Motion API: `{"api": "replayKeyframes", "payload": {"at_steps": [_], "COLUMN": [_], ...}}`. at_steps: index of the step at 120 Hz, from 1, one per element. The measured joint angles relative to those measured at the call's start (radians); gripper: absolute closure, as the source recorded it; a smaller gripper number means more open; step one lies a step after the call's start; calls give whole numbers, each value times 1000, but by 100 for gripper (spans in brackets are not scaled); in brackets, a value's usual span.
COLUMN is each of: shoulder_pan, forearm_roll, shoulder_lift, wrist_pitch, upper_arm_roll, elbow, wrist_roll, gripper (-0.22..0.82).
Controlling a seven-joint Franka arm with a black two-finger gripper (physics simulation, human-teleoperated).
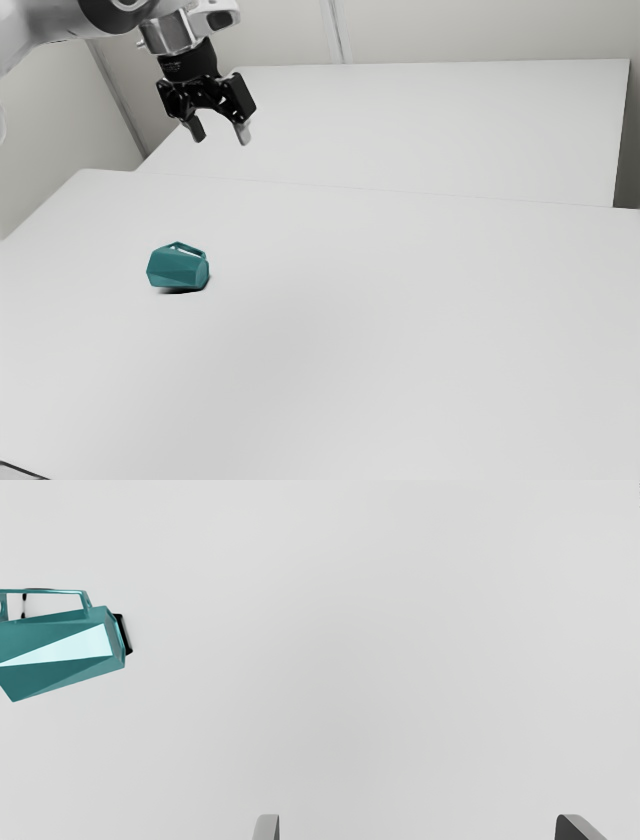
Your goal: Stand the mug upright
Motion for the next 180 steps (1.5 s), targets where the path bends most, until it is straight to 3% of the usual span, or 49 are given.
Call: {"api": "replayKeyframes", "payload": {"at_steps": [25, 53, 79, 102, 180], "shoulder_pan": [-20, 6, 4, 12, 186], "forearm_roll": [-3, -42, -207, -351, -553], "shoulder_lift": [-5, -12, -5, 27, 227], "wrist_pitch": [-4, -23, -29, -46, -102], "upper_arm_roll": [30, 202, 389, 509, 547], "elbow": [1, 2, -11, -28, -54], "wrist_roll": [-4, 0, 21, 70, 288], "gripper": [0, 0, 0, 0, 0]}}
